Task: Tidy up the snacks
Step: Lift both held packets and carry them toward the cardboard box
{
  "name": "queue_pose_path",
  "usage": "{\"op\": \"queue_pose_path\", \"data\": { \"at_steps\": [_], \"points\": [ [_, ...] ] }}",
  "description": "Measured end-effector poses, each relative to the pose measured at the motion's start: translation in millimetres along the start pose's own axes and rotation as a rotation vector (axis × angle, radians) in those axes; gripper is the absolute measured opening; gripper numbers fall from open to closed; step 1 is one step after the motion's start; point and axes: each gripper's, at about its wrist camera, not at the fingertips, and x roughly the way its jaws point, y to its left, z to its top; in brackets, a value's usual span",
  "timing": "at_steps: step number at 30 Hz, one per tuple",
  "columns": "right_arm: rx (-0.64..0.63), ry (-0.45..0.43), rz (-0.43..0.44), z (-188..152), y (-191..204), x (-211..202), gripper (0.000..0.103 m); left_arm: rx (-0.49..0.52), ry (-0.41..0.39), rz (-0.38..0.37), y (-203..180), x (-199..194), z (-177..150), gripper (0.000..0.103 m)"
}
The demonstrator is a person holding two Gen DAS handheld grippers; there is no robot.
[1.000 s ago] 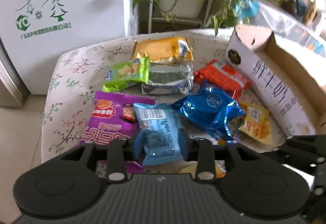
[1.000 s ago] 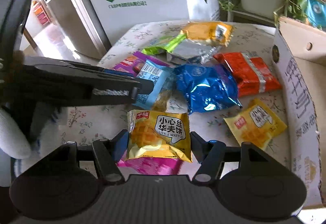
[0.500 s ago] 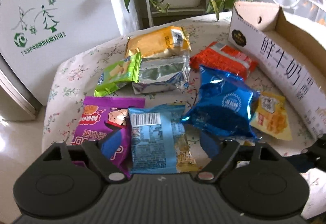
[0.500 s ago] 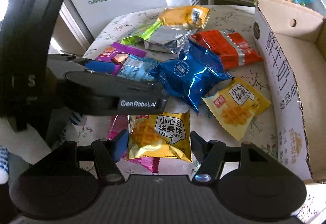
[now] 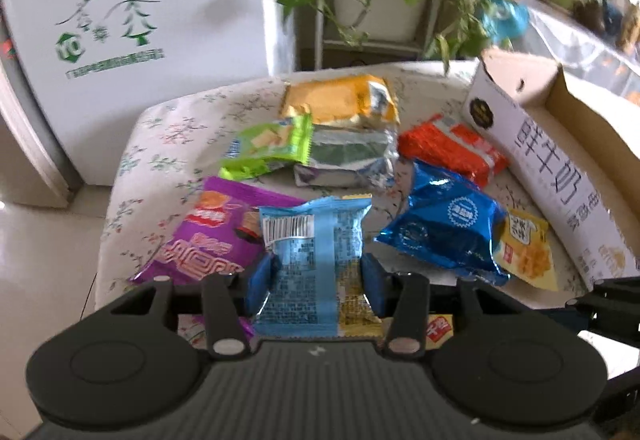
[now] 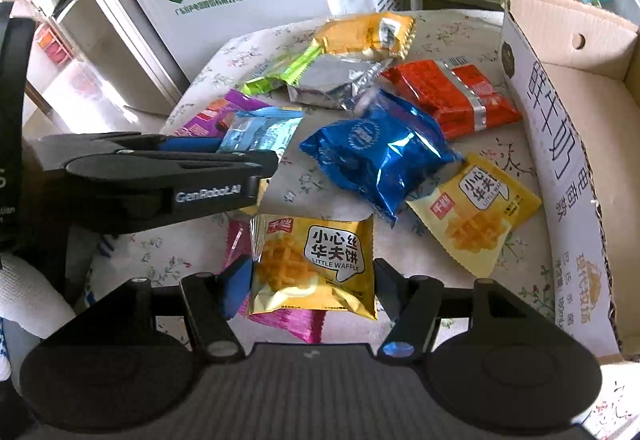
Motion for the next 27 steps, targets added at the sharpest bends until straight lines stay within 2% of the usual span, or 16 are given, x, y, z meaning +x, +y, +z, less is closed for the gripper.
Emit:
{"op": "queue_pose_path", "data": {
  "at_steps": [6, 14, 21, 27],
  "points": [
    [-0.021, -0.033, 0.029, 3.5, 6.6, -8.5, 0.071, -0.095, -0.038, 0.014, 15.0, -19.6, -12.3, 0.047],
    [-0.055, -0.083, 0.057, 8.5, 16.3, -22.0, 0.071, -0.164, -0.063, 0.057, 26.8, -40.6, -24.5, 0.047],
    [-0.058, -0.113, 0.041, 12.0, 18.2, -30.5, 0.071, -0.202, -0.074, 0.094, 29.8, -53.7, -30.1, 0.047],
    [-0.063, -0.135, 0.026, 14.1, 19.2, -34.4, 0.071, -0.194, -0.091, 0.121, 23.6, -63.6, -29.0, 0.047]
  ]
}}
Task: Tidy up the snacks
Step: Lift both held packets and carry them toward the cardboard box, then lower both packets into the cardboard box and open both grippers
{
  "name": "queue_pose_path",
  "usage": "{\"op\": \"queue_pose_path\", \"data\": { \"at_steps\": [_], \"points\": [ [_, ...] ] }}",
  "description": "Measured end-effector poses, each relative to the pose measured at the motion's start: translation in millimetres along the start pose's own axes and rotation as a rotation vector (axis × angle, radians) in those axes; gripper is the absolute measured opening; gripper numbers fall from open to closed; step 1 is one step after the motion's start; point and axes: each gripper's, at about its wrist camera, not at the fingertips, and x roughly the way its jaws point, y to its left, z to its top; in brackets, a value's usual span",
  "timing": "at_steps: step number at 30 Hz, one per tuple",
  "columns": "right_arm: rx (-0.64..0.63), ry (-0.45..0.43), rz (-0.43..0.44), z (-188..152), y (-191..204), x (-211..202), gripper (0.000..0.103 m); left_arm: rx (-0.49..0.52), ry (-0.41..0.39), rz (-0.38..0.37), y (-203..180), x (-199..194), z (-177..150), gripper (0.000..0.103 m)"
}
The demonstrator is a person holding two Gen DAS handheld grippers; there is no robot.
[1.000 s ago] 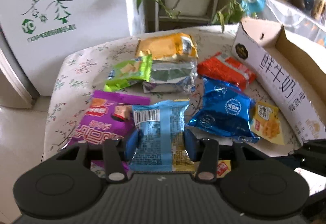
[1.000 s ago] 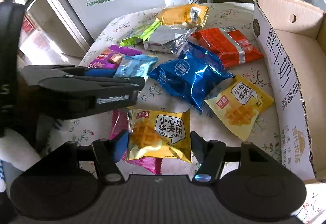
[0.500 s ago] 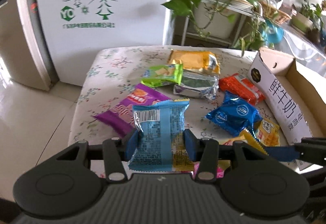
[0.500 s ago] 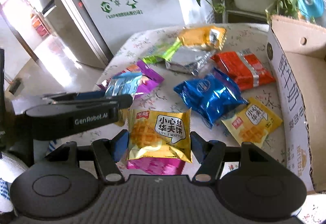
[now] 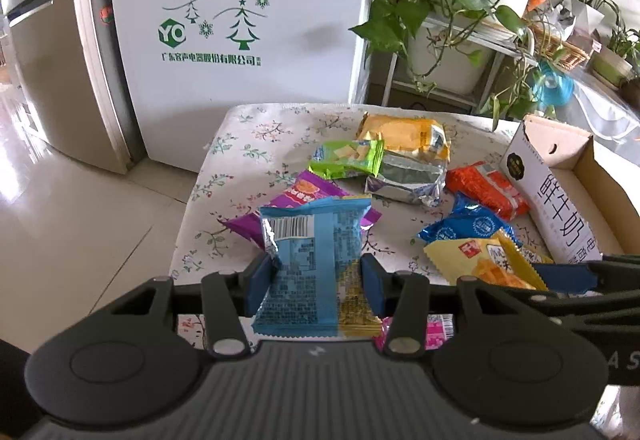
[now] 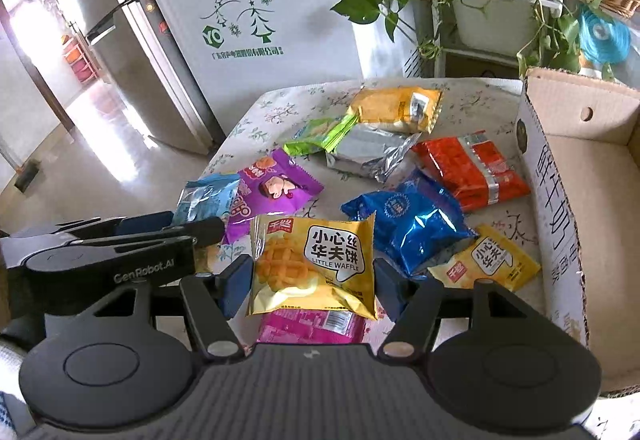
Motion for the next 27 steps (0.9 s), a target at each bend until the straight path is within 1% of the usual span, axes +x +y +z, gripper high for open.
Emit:
{"op": "queue_pose_path", "data": {
  "at_steps": [8, 13, 18, 22, 27],
  "points": [
    [-0.006, -0.032, -0.017, 4.2, -0.4, -6.8, 0.071, 0.018, -0.019, 0.032, -12.0, -11.0, 1.4, 0.047],
    [0.003, -0.055, -0.03, 8.8, -3.4, -14.8, 0.071, 0.029, -0.037, 0.033, -18.3, -17.4, 6.1, 0.047],
    [0.025, -0.089, -0.057, 16.2, -10.6, -26.6, 0.071, 0.036, -0.053, 0.014, -29.3, -22.0, 14.0, 0.047],
    [0.041, -0.124, -0.099, 22.5, -18.9, -36.7, 0.071, 0.041, -0.061, -0.008, -43.3, -23.4, 21.1, 0.047],
    [0.099, -0.157, -0.117, 29.9, -35.2, -48.1, 0.071, 0.06, -0.077, -0.047, -64.9, -25.3, 28.9, 0.047]
  ]
}}
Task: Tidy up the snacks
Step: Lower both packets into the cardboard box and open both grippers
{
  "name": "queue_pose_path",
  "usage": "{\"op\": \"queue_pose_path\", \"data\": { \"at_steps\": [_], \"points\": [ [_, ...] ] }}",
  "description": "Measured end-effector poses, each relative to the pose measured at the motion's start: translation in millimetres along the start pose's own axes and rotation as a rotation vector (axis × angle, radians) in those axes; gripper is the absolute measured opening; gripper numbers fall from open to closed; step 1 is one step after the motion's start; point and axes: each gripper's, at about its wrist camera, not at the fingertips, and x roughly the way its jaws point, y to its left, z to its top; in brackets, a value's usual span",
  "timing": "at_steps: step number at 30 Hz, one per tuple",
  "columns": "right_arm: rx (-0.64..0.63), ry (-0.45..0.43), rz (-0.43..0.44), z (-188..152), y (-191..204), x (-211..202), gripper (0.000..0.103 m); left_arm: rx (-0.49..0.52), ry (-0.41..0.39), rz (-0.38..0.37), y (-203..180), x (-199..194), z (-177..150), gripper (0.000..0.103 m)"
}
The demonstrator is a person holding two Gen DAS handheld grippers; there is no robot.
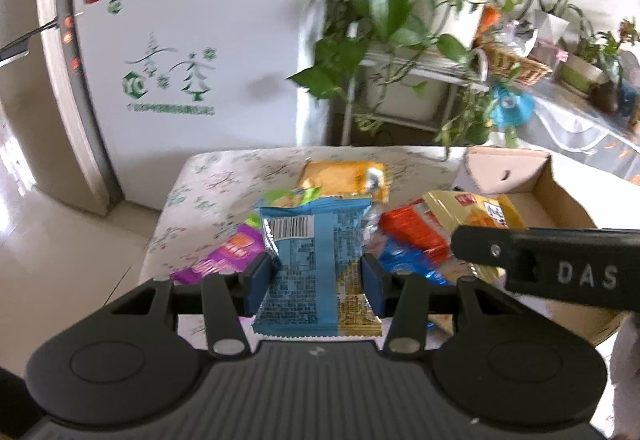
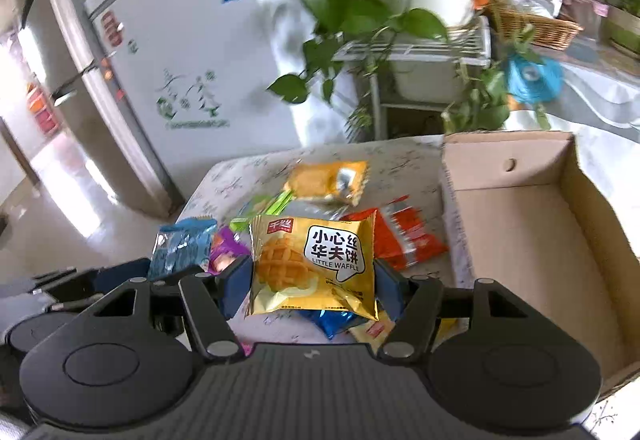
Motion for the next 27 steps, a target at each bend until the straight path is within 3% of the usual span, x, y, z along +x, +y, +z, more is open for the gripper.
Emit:
{"op": "queue_pose_path", "data": {
  "at_steps": [8, 15, 27],
  "points": [
    [0.076, -0.065, -0.032, 14.1, -29.4, -19.2, 0.071, 0.032, -0.028, -0.077, -40.8, -1.1, 16.2, 0.047],
    [0.219, -0.131, -0.072, 26.4, -74.5, -42.2, 0.072, 0.056, -0.028, -0.171, -81.3, 2.2, 26.2, 0.047],
    [0.49, -0.122, -0.178, 18.5, -133.0, -50.5, 0.073, 0.09, 0.072, -0.318, -145.1, 33.2, 17.3, 0.048]
  ]
}}
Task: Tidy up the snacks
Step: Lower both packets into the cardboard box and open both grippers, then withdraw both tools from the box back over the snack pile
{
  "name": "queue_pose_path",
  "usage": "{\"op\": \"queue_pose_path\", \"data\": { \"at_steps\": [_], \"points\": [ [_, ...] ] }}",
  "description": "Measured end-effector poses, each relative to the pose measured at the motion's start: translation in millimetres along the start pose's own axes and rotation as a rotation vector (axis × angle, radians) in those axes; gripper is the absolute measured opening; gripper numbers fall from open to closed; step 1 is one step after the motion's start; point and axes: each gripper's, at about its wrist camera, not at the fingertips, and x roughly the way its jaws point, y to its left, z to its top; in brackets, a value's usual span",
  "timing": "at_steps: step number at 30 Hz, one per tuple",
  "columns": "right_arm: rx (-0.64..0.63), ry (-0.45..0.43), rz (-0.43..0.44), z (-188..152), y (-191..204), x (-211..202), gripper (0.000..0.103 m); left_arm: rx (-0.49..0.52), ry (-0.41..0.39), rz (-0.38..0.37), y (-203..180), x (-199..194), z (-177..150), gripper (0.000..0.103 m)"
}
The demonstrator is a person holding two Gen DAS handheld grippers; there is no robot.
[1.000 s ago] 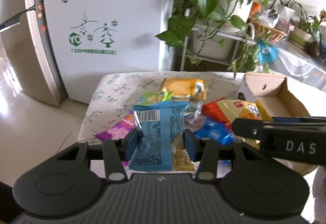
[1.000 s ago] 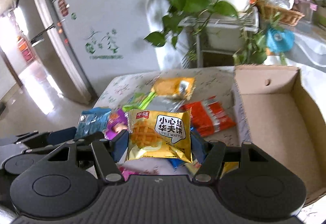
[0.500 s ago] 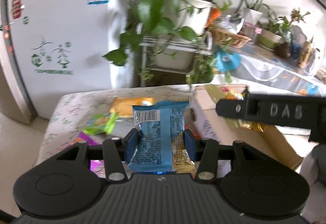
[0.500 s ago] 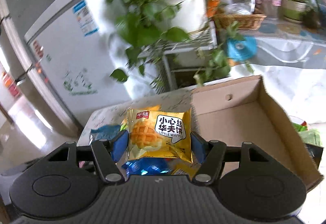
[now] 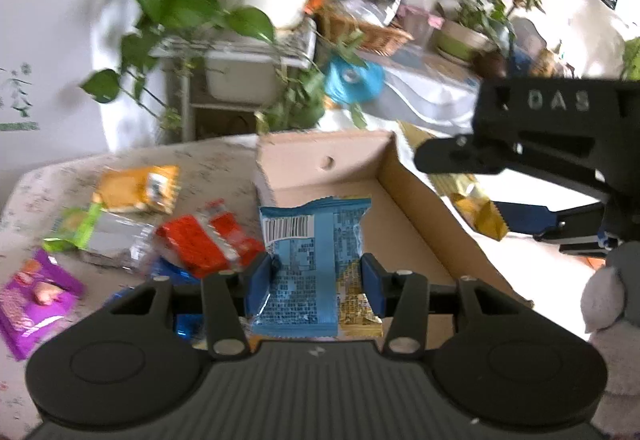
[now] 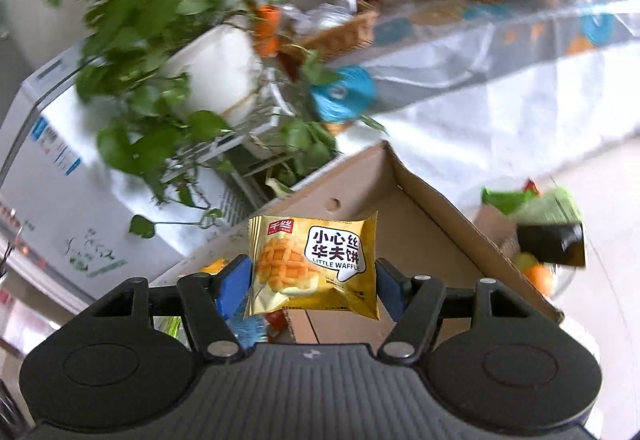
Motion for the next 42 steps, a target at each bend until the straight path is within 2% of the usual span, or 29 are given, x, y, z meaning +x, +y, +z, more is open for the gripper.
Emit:
{"op": "queue_pose_path", "data": {
  "at_steps": [8, 12, 16, 21, 32, 42],
  "points": [
    [0.121, -0.007, -0.084, 4.3, -20.3, 4.9, 0.076, 0.022, 0.054, -0.075, -22.2, 25.2, -0.2, 0.049],
    [0.174, 0.003, -0.091, 5.0, -27.6, 6.7, 0.082, 0.039, 0.047, -0.079, -27.7, 23.3, 0.2, 0.076],
    [0.2, -0.007, -0.075, 5.0, -29.4, 3.5, 0.088, 0.031, 0.03, -0.08, -20.5, 13.8, 1.4, 0.08],
    [0.161, 0.003, -0.044, 4.0, -21.8, 5.6, 0.09, 0.02, 0.025, -0.044, -1.9, 1.6, -0.6, 0.082],
    [-0.007, 0.015, 0.025, -3.1, 7.2, 10.0, 0.093, -0.097, 0.03, 0.026, 67.6, -26.3, -10.8, 0.084],
    [-0.12, 0.061, 0.127, -15.5, 33.1, 18.8, 0.093, -0.126, 0.042, 0.097, 116.8, -47.4, -32.3, 0.084]
  ]
}}
